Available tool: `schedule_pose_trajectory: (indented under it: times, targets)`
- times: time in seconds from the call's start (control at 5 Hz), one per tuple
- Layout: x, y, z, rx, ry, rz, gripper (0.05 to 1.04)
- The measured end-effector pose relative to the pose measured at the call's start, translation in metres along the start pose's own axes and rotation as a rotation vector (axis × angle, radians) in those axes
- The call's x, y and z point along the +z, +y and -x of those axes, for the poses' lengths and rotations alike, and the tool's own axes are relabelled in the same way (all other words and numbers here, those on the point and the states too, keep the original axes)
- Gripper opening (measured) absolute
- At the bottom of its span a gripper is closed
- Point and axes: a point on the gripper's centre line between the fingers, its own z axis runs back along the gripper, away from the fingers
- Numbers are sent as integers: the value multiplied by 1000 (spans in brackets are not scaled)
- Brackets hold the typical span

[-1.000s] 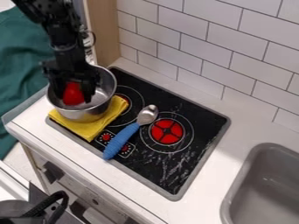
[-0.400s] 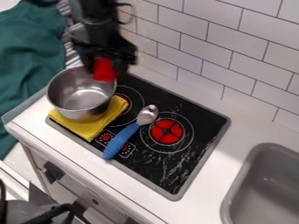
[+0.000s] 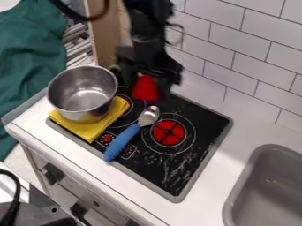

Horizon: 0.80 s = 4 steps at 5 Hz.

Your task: Move the strawberry to the right burner

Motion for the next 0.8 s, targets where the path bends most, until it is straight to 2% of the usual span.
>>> schedule_pose_trajectory:
  times: [0.4,0.6,0.8]
  targets:
    - [-28,-34,-14,-83,48,38,781]
    - [-46,-43,-29,-108,76,69,781]
    - [-60,-48,-37,-134,103,78,781]
